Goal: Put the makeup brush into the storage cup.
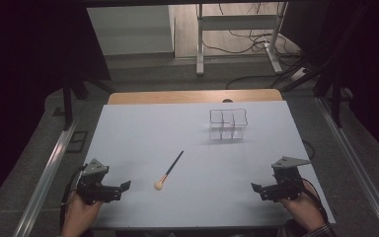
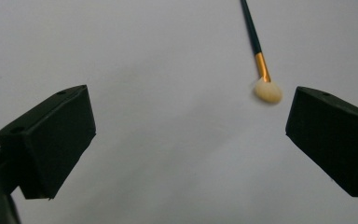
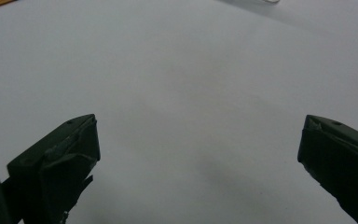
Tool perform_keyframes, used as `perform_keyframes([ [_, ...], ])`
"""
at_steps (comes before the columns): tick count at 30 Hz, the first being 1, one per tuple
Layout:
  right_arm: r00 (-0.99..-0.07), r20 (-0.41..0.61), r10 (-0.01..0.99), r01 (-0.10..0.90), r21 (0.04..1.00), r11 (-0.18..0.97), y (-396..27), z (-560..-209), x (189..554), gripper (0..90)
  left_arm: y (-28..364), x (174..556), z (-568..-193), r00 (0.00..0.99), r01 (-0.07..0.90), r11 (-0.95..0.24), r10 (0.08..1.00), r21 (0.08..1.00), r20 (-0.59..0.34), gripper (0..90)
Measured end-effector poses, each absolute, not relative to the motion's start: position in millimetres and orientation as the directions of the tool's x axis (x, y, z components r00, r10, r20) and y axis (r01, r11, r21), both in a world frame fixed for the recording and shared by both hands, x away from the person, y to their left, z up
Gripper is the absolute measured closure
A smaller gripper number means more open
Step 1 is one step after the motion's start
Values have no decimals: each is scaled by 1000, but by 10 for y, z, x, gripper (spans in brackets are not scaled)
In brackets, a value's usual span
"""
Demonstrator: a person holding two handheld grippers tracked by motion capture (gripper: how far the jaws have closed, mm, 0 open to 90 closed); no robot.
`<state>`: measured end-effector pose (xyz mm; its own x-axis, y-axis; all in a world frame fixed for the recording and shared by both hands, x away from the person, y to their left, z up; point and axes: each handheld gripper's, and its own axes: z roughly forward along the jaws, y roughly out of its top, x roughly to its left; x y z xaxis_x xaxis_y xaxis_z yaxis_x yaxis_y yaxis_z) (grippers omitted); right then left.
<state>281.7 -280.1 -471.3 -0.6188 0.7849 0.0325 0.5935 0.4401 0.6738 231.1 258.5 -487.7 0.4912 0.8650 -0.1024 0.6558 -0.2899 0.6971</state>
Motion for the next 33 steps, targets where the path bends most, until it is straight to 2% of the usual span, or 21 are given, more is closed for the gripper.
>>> perform_keyframes([
  [21,-639,27,769,581,671,460,-2767,-4737,2831,0,2582,2320,-4887,488,667,-268,862,695,-136,0],
  [33,-651,24,759,578,663,475,-2753,-4743,2835,0,2542,2329,-4874,498,670,-310,861,674,-100,6],
])
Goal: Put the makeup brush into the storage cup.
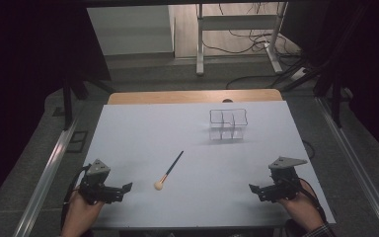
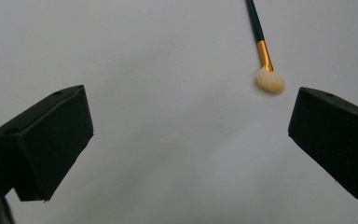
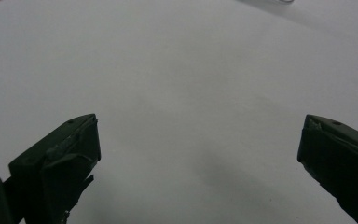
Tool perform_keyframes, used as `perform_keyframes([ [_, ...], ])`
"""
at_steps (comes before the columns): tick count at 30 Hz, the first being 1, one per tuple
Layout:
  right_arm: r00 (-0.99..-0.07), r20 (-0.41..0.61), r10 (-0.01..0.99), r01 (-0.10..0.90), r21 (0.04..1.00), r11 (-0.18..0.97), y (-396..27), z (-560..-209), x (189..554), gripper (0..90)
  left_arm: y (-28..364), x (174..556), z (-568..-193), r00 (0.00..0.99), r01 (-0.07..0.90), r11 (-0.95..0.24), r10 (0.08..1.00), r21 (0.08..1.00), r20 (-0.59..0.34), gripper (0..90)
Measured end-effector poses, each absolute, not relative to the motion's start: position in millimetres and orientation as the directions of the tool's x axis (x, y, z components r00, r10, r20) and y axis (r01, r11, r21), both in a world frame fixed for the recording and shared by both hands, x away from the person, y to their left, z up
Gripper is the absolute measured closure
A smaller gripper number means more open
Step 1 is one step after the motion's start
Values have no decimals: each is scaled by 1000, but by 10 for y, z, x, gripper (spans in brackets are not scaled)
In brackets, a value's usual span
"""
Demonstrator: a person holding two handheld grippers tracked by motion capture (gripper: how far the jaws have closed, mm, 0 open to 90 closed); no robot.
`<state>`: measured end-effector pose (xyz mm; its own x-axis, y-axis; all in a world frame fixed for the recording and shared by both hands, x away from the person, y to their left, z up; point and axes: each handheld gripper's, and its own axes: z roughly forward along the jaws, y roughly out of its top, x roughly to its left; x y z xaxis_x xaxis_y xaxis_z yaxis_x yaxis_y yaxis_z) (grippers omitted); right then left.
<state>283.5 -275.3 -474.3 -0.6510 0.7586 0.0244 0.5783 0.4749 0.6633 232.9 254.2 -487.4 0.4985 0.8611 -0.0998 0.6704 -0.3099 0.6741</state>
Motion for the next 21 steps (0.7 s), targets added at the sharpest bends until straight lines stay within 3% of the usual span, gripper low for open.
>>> perform_keyframes([
  [21,-659,23,752,577,657,485,-2726,-4763,2841,0,2413,2447,-4842,508,675,-334,857,658,-87,17],
])
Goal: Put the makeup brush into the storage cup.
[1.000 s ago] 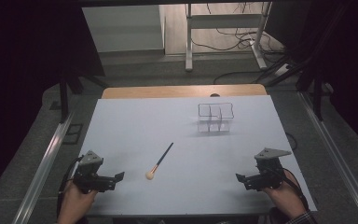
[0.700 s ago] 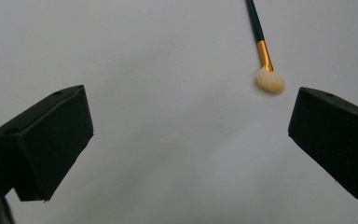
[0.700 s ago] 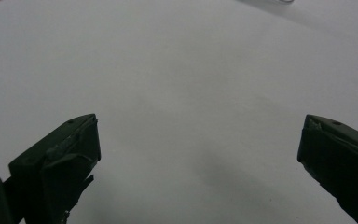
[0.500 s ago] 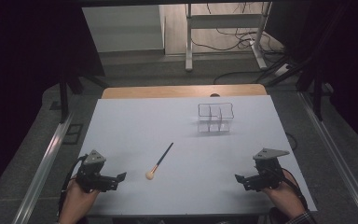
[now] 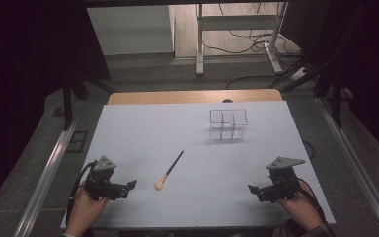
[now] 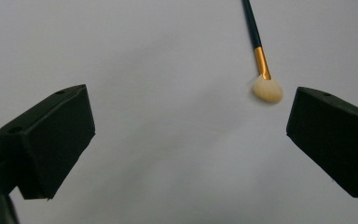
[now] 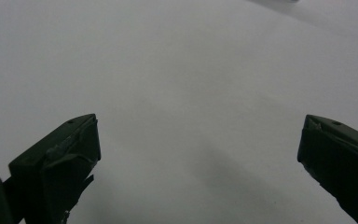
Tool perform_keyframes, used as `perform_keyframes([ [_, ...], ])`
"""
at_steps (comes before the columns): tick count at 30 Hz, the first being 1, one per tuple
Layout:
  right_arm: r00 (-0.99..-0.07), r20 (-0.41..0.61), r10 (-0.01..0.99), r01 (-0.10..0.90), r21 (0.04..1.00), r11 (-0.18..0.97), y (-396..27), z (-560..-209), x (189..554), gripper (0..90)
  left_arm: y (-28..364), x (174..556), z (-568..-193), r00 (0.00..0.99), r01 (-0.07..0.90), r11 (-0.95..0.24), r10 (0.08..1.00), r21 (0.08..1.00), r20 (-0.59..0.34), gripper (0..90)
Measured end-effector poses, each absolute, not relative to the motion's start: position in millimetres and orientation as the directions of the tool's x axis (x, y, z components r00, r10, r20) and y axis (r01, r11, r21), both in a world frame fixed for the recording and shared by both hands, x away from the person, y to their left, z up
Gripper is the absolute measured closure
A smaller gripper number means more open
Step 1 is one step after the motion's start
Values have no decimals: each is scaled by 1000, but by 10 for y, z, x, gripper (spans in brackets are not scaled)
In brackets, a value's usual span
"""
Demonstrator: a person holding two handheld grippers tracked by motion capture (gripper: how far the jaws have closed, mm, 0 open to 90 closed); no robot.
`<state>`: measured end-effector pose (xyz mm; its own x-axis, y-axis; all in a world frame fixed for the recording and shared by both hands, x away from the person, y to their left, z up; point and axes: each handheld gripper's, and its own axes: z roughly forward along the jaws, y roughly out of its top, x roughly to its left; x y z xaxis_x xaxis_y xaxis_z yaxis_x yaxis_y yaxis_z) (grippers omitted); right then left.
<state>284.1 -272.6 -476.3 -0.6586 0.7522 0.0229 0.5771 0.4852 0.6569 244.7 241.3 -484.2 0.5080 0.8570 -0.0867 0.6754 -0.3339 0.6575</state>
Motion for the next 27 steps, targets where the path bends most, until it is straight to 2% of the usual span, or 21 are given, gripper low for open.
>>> perform_keyframes([
  [6,-659,27,752,581,654,486,-2727,-4765,2844,0,2367,2499,-4863,514,670,-362,856,648,-53,11],
  [27,-659,28,752,584,649,488,-2727,-4776,2854,0,2234,2682,-4798,539,693,-407,840,595,-54,27],
])
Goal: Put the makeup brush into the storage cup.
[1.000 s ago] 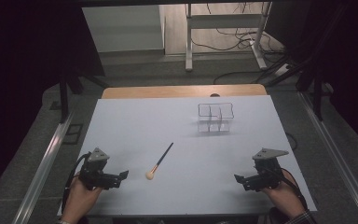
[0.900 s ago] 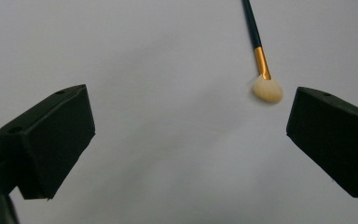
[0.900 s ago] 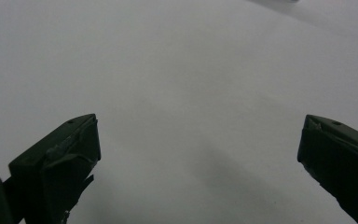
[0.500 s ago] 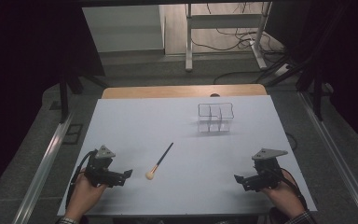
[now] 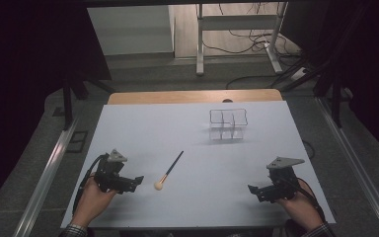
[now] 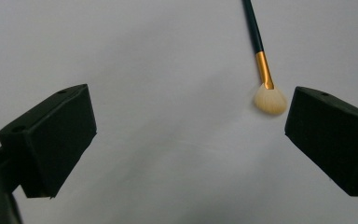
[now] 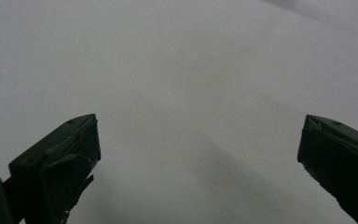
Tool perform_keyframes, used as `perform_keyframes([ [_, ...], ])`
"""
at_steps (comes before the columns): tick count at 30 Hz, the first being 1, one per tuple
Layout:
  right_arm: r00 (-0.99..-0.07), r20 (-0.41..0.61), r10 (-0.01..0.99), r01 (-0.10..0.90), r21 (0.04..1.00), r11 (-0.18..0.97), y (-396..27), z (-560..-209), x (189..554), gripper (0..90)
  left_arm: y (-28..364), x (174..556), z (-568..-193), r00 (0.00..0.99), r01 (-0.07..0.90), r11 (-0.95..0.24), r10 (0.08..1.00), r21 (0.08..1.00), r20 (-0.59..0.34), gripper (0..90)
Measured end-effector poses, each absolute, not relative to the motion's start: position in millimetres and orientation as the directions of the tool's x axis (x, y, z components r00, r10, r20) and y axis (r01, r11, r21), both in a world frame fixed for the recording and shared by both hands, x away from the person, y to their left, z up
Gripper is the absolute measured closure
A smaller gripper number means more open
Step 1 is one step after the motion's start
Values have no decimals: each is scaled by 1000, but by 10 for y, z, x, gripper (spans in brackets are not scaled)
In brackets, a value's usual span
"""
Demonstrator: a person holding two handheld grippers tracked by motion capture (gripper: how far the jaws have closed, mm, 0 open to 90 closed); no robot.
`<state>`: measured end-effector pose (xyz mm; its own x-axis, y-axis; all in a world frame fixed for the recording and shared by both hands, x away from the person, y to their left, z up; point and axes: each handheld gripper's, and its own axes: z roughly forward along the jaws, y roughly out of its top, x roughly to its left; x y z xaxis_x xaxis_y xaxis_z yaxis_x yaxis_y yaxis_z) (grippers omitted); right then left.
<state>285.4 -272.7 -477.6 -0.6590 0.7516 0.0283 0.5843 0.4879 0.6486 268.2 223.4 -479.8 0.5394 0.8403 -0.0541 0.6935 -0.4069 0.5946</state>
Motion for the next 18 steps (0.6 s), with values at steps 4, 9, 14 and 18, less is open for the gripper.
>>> perform_keyframes([
  [4,-658,28,752,584,650,487,-2728,-4777,2854,0,2209,2719,-4768,541,692,-412,840,593,-47,28],
  [9,-654,27,756,583,654,481,-2728,-4773,2850,0,2142,2781,-4752,551,691,-433,834,579,-33,25],
  [14,-652,18,758,580,656,483,-2723,-4774,2848,0,2077,2852,-4749,564,695,-438,824,570,-55,18],
  [18,-651,15,759,581,654,485,-2719,-4778,2849,0,2030,2901,-4755,567,703,-447,822,553,-57,18],
])
